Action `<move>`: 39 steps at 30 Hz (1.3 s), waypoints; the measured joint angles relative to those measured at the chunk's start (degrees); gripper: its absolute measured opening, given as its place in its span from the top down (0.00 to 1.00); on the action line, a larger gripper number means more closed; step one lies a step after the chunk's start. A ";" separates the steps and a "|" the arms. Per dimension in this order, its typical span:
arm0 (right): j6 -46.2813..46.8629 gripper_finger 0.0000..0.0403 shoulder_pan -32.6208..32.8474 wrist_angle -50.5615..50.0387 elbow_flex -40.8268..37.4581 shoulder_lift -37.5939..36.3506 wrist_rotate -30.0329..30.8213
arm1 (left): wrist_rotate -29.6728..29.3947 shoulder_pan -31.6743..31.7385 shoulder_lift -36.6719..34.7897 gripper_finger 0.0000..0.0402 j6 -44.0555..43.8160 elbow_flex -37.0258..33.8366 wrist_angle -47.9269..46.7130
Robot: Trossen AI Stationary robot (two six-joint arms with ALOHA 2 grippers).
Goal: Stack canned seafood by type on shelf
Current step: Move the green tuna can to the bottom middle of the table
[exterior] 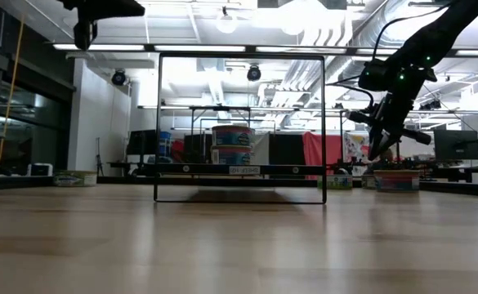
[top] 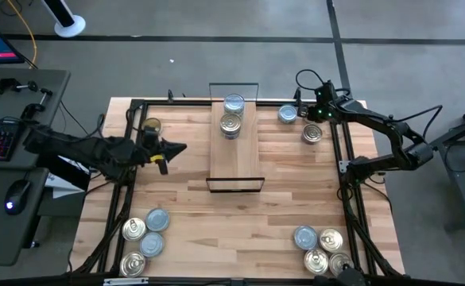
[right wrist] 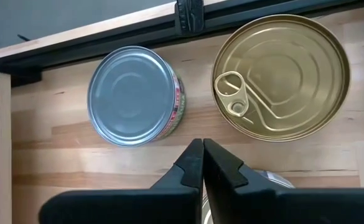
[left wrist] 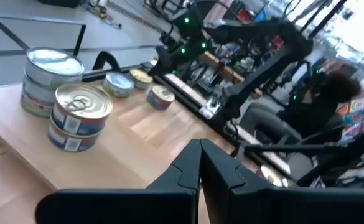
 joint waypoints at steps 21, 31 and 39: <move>-5.06 1.00 0.00 0.26 0.01 -0.02 -7.90 | 23.33 -30.43 24.90 1.00 -39.24 -0.01 -15.55; -18.17 1.00 6.19 0.68 0.01 -5.74 -28.36 | 22.51 -36.72 34.37 1.00 -64.53 -0.02 -25.79; -17.13 1.00 20.93 -0.41 0.01 -14.93 -28.42 | 20.67 -34.23 34.54 1.00 -64.68 0.02 -29.17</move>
